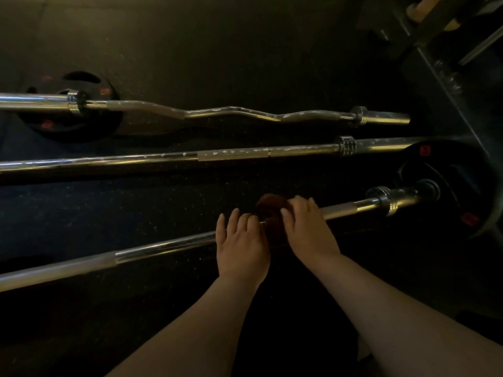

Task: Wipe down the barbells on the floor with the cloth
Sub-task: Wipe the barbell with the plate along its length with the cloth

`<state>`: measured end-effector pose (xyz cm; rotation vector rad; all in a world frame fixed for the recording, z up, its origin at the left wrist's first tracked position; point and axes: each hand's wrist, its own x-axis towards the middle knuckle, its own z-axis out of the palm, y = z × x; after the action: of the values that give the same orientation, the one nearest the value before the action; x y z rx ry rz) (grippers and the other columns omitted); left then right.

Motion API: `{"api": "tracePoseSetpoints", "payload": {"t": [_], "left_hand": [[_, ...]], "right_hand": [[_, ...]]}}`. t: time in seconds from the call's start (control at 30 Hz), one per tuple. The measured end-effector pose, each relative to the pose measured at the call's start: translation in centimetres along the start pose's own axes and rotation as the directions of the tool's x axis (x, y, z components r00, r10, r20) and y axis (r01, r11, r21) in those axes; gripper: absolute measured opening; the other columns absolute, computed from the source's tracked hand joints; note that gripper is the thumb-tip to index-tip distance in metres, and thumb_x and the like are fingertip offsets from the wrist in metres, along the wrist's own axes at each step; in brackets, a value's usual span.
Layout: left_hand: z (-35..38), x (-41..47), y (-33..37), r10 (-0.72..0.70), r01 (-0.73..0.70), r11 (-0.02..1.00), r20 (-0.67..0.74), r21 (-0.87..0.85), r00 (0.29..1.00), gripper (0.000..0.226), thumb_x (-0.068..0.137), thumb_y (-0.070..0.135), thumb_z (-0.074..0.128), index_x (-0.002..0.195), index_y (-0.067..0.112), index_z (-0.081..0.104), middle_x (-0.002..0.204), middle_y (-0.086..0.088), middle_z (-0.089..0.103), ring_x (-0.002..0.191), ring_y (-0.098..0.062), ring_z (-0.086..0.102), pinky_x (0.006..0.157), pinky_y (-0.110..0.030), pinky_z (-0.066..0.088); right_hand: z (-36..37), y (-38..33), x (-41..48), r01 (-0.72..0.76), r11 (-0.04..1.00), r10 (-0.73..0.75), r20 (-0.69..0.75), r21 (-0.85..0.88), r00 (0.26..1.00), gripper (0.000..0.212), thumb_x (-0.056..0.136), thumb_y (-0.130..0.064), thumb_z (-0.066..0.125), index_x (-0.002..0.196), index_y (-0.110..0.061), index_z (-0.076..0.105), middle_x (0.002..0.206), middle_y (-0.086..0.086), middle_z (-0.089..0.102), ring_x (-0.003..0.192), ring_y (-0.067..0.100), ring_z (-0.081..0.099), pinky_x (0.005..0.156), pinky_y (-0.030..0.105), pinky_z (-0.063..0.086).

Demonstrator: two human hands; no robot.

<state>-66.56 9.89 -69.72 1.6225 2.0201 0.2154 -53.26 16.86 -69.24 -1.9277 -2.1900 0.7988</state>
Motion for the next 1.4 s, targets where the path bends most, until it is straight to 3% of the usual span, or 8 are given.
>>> {"api": "tracePoseSetpoints", "payload": {"t": [0.23, 0.4, 0.7, 0.83, 0.97, 1.07, 1.17, 1.4], "left_hand": [[0.4, 0.2, -0.3, 0.011, -0.015, 0.998, -0.056, -0.065, 0.998, 0.046, 0.107, 0.037, 0.020, 0.145, 0.025, 0.042, 0.158, 0.006, 0.036, 0.155, -0.018, 0.005, 0.125, -0.047, -0.009], [1.0, 0.3, -0.4, 0.002, -0.004, 0.999, -0.061, -0.034, 0.998, 0.048, 0.103, 0.038, 0.021, 0.145, 0.025, 0.041, 0.158, 0.005, 0.037, 0.155, -0.019, 0.006, 0.124, -0.047, -0.009], [1.0, 0.2, -0.2, -0.004, 0.002, 1.000, -0.075, -0.020, 0.997, 0.048, 0.103, 0.038, 0.020, 0.143, 0.025, 0.043, 0.156, 0.006, 0.039, 0.155, -0.018, 0.008, 0.124, -0.045, -0.009], [1.0, 0.2, 0.1, -0.028, 0.027, 0.999, -0.076, -0.017, 0.997, 0.045, 0.104, 0.036, 0.023, 0.143, 0.025, 0.043, 0.156, 0.006, 0.039, 0.155, -0.018, 0.008, 0.125, -0.047, -0.007], [0.7, 0.2, -0.5, -0.011, 0.011, 1.000, -0.038, 0.009, 0.999, 0.057, 0.097, 0.043, 0.016, 0.145, 0.025, 0.041, 0.158, 0.005, 0.036, 0.155, -0.018, 0.006, 0.124, -0.046, -0.009], [0.6, 0.1, -0.7, 0.008, -0.008, 1.000, -0.030, -0.012, 1.000, 0.051, 0.103, 0.041, 0.019, 0.148, 0.026, 0.040, 0.159, 0.007, 0.035, 0.155, -0.016, 0.005, 0.125, -0.046, -0.008], [0.5, 0.0, -0.5, 0.012, -0.013, 1.000, -0.028, -0.028, 1.000, 0.049, 0.106, 0.040, 0.020, 0.149, 0.026, 0.039, 0.160, 0.007, 0.035, 0.155, -0.015, 0.005, 0.125, -0.045, -0.009], [0.5, -0.1, -0.2, -0.019, 0.019, 1.000, -0.028, -0.005, 0.999, 0.049, 0.104, 0.040, 0.019, 0.147, 0.026, 0.039, 0.158, 0.006, 0.036, 0.155, -0.017, 0.007, 0.125, -0.046, -0.008]], "right_hand": [[-4.1, 2.0, 1.5, -0.018, 0.995, 0.049, -0.307, 0.101, 0.950, 0.040, 0.101, -0.045, 0.049, 0.137, -0.028, 0.046, 0.130, 0.001, 0.050, 0.117, 0.019, 0.055, 0.085, 0.039, 0.055], [-0.8, 0.3, 0.1, -0.045, 0.999, 0.042, -0.186, -0.009, 0.982, 0.059, 0.095, -0.056, 0.044, 0.144, -0.023, 0.051, 0.125, 0.002, 0.049, 0.114, 0.020, 0.054, 0.098, 0.044, 0.052], [-0.3, 3.4, 0.8, 0.199, 0.975, -0.200, -0.003, -0.100, 0.980, 0.037, 0.105, -0.035, 0.034, 0.129, -0.026, 0.061, 0.144, -0.005, 0.043, 0.144, 0.012, 0.032, 0.126, 0.038, -0.009], [0.5, 1.5, 0.6, 0.004, 0.999, -0.011, -0.182, -0.037, 0.983, 0.037, 0.105, -0.030, 0.031, 0.120, -0.021, 0.064, 0.123, -0.004, 0.059, 0.126, 0.015, 0.052, 0.128, 0.045, 0.006], [0.5, -1.3, 1.0, 0.317, 0.940, -0.302, 0.126, -0.127, 0.945, 0.034, 0.106, -0.030, 0.036, 0.119, -0.022, 0.066, 0.119, -0.005, 0.061, 0.112, 0.013, 0.055, 0.107, 0.038, 0.041], [-2.3, 0.6, 4.1, 0.191, 0.961, -0.127, 0.295, -0.199, 0.947, 0.029, 0.106, -0.034, 0.040, 0.115, -0.027, 0.066, 0.111, -0.004, 0.060, 0.101, 0.015, 0.059, 0.094, 0.041, 0.051], [-3.4, 1.5, 5.7, 0.029, 0.940, 0.078, 0.298, -0.340, 0.951, 0.026, 0.105, -0.034, 0.041, 0.110, -0.025, 0.064, 0.108, 0.001, 0.059, 0.095, 0.022, 0.061, 0.089, 0.048, 0.055], [-1.0, -2.6, 2.8, 0.320, 0.933, -0.226, 0.429, -0.162, 0.875, 0.032, 0.107, -0.037, 0.033, 0.121, -0.028, 0.061, 0.121, -0.003, 0.055, 0.112, 0.018, 0.052, 0.100, 0.042, 0.047]]}}
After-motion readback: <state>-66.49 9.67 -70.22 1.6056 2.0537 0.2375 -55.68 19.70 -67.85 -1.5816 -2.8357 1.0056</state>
